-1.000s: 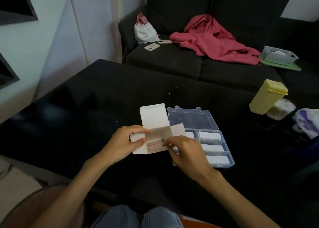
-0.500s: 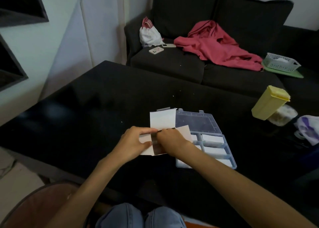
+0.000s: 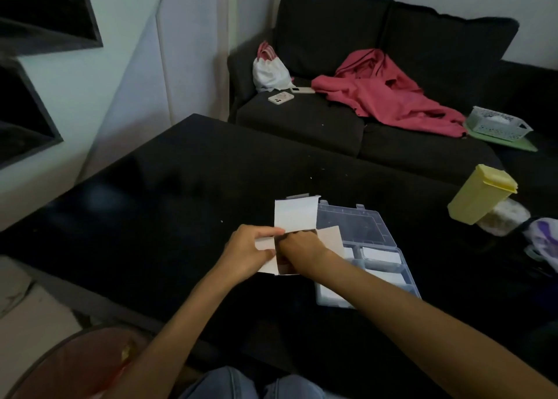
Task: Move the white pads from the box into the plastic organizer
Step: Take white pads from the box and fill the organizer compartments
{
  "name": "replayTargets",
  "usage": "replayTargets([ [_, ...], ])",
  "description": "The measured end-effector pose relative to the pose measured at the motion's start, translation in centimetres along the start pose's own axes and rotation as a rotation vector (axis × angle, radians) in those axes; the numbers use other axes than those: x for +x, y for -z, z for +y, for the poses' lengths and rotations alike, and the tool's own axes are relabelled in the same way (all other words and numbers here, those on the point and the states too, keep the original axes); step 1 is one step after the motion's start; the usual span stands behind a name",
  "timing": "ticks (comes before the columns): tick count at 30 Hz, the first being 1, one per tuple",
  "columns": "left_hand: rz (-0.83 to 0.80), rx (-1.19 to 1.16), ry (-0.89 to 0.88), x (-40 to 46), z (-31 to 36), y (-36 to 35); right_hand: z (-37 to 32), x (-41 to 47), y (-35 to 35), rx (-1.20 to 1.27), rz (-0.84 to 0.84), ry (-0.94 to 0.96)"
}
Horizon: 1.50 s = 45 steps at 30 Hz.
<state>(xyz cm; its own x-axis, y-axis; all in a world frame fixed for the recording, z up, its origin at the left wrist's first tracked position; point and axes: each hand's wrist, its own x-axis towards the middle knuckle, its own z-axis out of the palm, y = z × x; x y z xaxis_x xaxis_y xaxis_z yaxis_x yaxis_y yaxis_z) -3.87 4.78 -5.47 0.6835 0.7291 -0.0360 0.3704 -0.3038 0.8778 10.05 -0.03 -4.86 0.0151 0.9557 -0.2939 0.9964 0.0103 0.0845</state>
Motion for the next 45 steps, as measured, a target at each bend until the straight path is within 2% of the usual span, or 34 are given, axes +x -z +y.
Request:
replayTargets([
  [5,0.04,0.09,0.008,0.3,0.7,-0.1,0.4,0.7,0.4,-0.161,0.005,0.034],
  [11,0.098,0.185,0.026,0.0,0.8,0.0,0.6,-0.8,1.6,-0.081,0.039,0.097],
  [19,0.098,0.13,0.005,0.5,1.9,1.6,0.7,-4.9,1.9,-0.172,0.315,0.117],
  [22,0.066,0.151,0.052,1.2,2.2,2.0,1.3,-5.3,1.2,-0.207,0.498,0.11],
  [24,0.065,0.151,0.095,1.8,1.9,2.3,1.6,-5.6,0.9,0.007,0.638,0.085],
  [26,0.07,0.151,0.132,2.4,1.2,2.5,1.7,-5.9,1.4,0.45,0.633,-0.049],
  [28,0.076,0.177,0.159,2.9,0.8,2.7,2.1,-6.0,1.6,0.992,0.434,-0.215],
  [30,0.088,0.245,0.156,3.3,0.5,2.6,2.8,-6.4,1.6,1.36,0.223,-0.299],
  [32,0.11,0.341,0.126,3.3,0.2,2.5,3.4,-6.9,1.0,1.516,0.119,-0.295],
  [35,0.178,0.471,0.081,2.7,0.6,2.1,4.3,-7.7,0.0,1.653,0.068,-0.303],
  [37,0.326,0.514,-0.013,1.7,1.7,1.5,4.7,-8.4,-0.5,1.719,0.07,-0.314],
  [39,0.468,0.428,-0.15,0.2,3.6,0.4,5.3,-9.2,-1.1,1.807,0.099,-0.321],
  [40,0.44,0.358,-0.181,-0.6,4.8,-0.5,5.7,-9.8,-1.4,1.852,0.118,-0.328],
  [41,0.338,0.27,-0.169,-1.1,5.9,-1.4,5.9,-10.3,-1.6,1.893,0.128,-0.331],
  [44,-0.144,0.039,0.012,-1.2,7.8,-5.1,6.8,-12.0,-2.4,1.938,0.102,-0.329],
  [45,-0.242,-0.027,0.059,-0.9,7.9,-5.7,6.8,-12.3,-2.5,1.94,0.072,-0.336],
])
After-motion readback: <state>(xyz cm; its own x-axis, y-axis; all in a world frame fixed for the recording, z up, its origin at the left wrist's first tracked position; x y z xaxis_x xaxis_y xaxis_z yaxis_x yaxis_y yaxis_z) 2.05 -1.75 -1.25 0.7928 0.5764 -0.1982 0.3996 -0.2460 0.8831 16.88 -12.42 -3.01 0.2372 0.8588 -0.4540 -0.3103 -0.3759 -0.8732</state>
